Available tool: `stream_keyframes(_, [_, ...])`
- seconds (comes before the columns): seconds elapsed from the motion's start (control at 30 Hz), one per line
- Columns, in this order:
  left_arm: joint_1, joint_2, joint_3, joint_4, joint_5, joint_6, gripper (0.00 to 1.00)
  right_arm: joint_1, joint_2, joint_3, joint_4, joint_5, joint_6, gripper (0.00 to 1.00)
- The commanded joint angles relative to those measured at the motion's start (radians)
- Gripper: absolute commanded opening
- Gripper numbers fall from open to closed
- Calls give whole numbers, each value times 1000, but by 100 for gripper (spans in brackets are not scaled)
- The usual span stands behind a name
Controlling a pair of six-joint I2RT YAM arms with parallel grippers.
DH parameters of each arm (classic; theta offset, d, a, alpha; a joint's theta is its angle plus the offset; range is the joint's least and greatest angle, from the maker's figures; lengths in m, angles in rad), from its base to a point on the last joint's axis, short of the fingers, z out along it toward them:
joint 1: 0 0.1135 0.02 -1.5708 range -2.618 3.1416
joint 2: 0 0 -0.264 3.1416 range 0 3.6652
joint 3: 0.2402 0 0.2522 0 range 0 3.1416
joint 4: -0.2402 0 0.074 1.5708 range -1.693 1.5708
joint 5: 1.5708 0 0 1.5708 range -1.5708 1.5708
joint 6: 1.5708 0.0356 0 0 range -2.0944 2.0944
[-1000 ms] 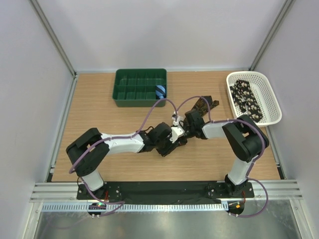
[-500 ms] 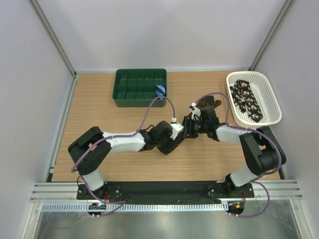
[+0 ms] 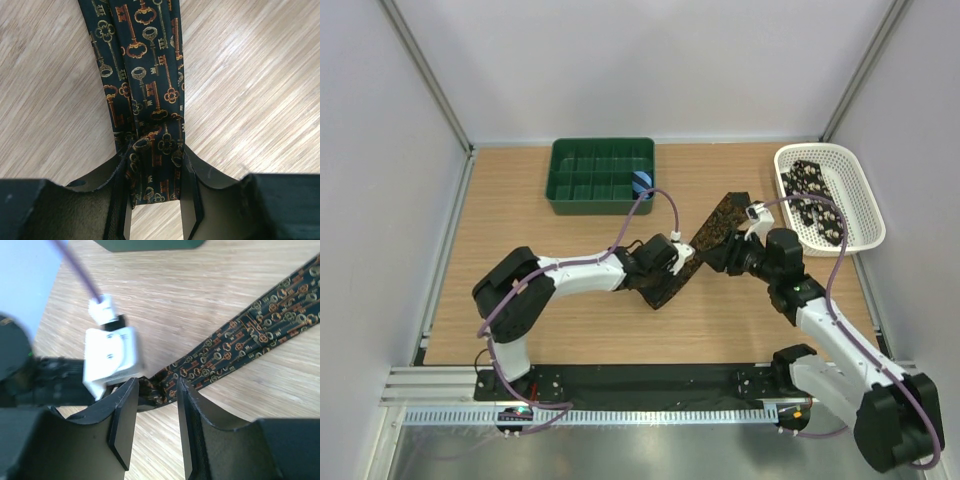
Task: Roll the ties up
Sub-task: Roll the tie
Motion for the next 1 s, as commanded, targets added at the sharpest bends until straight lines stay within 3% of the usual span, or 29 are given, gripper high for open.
stream_keyframes(0.0, [12,95,17,-244,-33,-15,13,48,-93,30,-110,74,-96,43])
stream_keyframes(0.23, [50,177,135,-411,-25,-61,16,319,-233,27,-149,275,-200,41])
stream_keyframes(0.5, [83,223,180,-490,-13,-60,17,661,-215,47,-149,532,-306,39])
stream_keyframes(0.63, [121,239,189,-516,9,-54,16,927,-25,119,-180,738,-380,39])
stream_keyframes(0.77, [144,262,204,-539,48,-48,15,1106,249,283,-238,923,-441,39])
stream_keyframes(0.97, [144,272,213,-560,74,-28,15,1219,653,539,-391,1134,-495,38])
